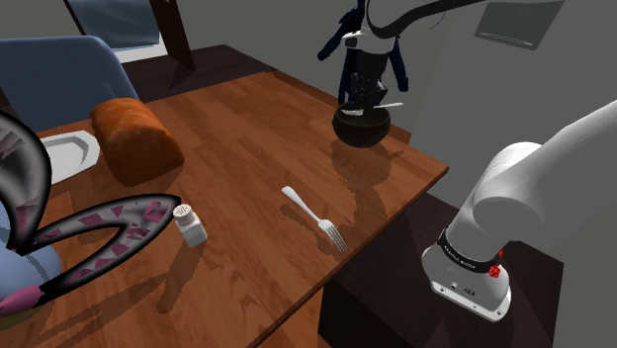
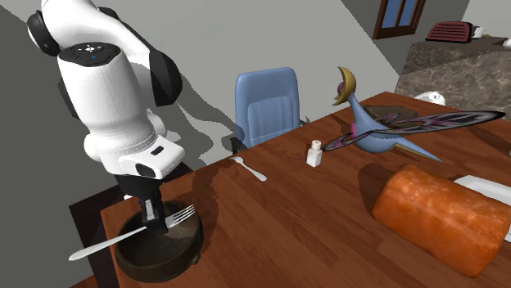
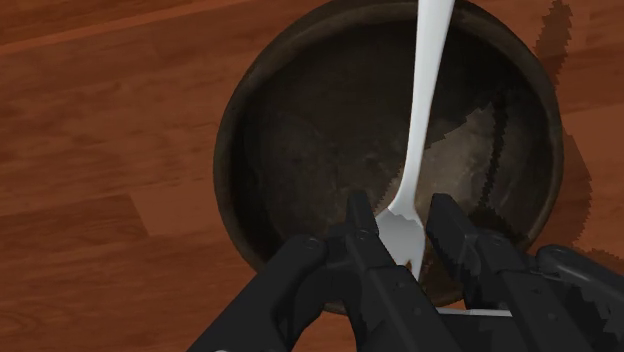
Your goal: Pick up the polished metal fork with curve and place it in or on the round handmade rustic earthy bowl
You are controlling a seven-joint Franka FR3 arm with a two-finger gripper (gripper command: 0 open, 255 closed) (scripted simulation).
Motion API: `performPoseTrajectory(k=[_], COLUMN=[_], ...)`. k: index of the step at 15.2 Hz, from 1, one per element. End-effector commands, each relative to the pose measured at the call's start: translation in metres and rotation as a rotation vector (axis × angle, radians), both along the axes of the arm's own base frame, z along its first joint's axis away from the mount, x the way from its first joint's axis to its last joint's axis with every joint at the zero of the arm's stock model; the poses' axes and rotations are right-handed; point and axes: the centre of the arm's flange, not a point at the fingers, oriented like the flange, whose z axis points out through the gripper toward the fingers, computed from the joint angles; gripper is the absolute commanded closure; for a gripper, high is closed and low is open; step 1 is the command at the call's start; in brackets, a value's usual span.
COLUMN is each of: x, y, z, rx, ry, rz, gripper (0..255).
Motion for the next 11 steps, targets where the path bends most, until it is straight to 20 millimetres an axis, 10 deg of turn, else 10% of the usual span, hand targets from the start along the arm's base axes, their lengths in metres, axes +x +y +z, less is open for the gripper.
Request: performPoseTrajectory(k=[1, 3, 4, 11], x=[0.000, 0.000, 0.000, 0.000], y=[0.000, 0.000, 0.000, -0.001], z=[0.000, 0.000, 0.000, 0.026], rx=[0.000, 0.000, 0.000, 0.000], ry=[0.000, 0.000, 0.000, 0.000], rz=[0.000, 0.000, 0.000, 0.000], gripper=[255, 255, 0, 0])
